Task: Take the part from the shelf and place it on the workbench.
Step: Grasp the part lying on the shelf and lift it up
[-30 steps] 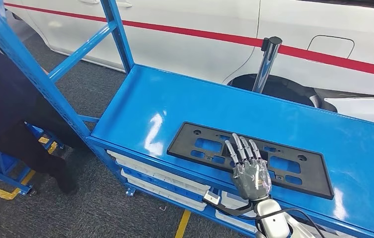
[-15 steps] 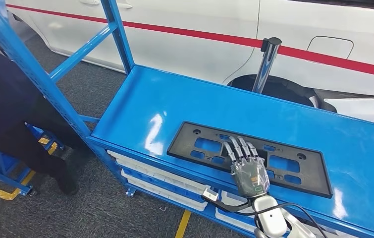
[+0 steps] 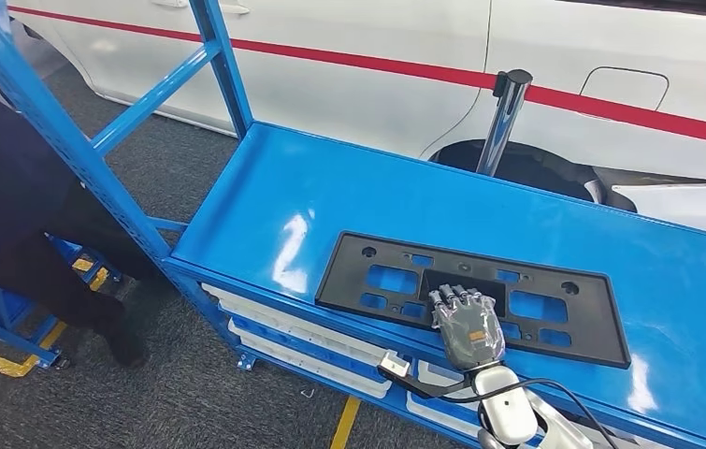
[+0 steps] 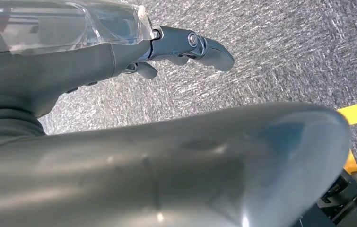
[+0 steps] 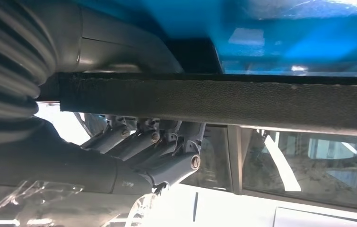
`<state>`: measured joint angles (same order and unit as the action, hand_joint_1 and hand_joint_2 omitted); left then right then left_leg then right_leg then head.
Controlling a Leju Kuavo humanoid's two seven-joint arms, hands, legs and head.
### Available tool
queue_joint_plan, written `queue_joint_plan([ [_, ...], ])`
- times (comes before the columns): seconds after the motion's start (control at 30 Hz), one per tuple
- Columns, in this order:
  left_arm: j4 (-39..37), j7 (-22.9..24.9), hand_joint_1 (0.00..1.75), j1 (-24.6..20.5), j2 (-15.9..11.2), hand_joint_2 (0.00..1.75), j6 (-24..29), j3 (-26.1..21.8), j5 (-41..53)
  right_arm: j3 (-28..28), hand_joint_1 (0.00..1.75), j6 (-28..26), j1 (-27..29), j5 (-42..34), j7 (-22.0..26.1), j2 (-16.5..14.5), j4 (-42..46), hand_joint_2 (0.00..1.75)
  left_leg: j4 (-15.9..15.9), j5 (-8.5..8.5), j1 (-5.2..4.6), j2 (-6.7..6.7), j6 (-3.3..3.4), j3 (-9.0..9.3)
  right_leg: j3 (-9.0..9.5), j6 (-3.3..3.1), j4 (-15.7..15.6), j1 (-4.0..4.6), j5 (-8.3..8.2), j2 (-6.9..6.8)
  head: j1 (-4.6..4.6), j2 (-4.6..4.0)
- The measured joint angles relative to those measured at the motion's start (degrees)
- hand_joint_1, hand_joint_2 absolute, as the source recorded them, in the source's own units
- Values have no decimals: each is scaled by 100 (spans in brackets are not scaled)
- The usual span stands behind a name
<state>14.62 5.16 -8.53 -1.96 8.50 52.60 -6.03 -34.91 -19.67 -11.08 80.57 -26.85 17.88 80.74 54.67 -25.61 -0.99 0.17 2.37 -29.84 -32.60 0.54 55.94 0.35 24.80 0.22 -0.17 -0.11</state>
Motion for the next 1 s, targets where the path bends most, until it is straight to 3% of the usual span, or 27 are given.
queue_joint_plan([
  [0.23, 1, -534, 0, 50, 1, 0, 362, -28, -463, 44, 175, -553, 60, -377, -23, 19, 310, 175, 1, 0, -1, 1, 0, 1, -2, 0, 0, 0, 0, 1, 0, 0],
  [0.47, 34, -2502, 0, 52, 1, 0, 886, -266, -1254, 501, 175, -1271, 203, -1462, 9, 203, 1668, 175, 4, 0, -2, 4, 1, 1, -2, 1, 0, -2, -1, 4, 0, 0],
  [0.6, 37, -2837, 0, 42, 1, 175, 713, -402, -1449, 715, 175, -1305, 160, -1825, 114, 291, 2459, 175, 4, 1, -3, 4, 1, -4, -5, -1, 0, -4, -3, 4, 0, 0],
  [0.77, 37, -2826, 0, -25, 9, 175, 608, -500, -1424, 880, 175, -1309, -317, -2405, 61, 417, 3529, 175, 4, 6, -4, 4, 7, -7, -13, -5, 0, -4, -12, 3, 0, 0],
  [0.9, 37, -2548, 0, -20, 32, 175, 648, -531, -1422, 981, 175, -1707, -486, -3102, 33, 471, 4142, 175, 4, 6, -4, 3, 7, -12, -18, -5, 0, -3, -12, 1, 0, 0],
  [1.0, 37, -2279, 0, -16, 45, 175, 637, -541, -1441, 1084, 175, -1884, -522, -4149, 477, 456, 4555, 175, 4, 5, -4, 4, 7, -17, -22, -5, 0, -3, -11, 2, 0, 0],
])
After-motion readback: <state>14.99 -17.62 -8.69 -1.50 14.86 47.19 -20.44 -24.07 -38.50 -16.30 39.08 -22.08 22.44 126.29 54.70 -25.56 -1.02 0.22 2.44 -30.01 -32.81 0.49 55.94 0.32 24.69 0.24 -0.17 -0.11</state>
